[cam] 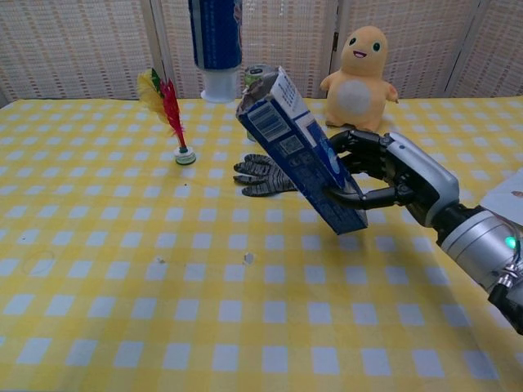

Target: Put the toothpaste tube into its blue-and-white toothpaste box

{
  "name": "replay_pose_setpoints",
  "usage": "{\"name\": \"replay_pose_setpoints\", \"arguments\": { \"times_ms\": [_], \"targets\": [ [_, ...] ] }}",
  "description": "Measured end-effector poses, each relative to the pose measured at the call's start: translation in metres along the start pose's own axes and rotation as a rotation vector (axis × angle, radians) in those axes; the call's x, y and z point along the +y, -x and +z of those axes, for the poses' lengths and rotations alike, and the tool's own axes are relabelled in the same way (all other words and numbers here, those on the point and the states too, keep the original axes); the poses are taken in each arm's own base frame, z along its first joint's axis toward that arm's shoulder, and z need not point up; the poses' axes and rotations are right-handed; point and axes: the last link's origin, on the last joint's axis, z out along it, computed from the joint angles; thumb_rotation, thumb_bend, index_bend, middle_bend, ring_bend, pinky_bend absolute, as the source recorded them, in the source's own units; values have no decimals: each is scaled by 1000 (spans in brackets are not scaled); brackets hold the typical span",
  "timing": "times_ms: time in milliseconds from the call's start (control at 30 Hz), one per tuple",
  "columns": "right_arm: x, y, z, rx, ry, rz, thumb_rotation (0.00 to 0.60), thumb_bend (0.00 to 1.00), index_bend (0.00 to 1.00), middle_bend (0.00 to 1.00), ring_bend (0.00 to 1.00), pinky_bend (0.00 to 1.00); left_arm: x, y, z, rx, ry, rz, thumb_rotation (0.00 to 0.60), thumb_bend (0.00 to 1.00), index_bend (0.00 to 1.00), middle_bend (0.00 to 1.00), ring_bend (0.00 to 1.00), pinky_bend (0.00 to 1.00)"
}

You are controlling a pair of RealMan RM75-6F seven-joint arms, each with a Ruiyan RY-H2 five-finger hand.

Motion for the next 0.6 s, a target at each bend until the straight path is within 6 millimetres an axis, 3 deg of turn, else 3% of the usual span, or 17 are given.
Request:
{"name": "replay_pose_setpoints", "arguments": {
  "times_ms": [600],
  "targets": [
    [-2, 24, 4, -41, -69, 120, 600, 301, 411, 363, 388, 310, 9, 11, 19, 19, -54, -103, 600, 498, 982, 1000, 1000, 1000]
  ]
}}
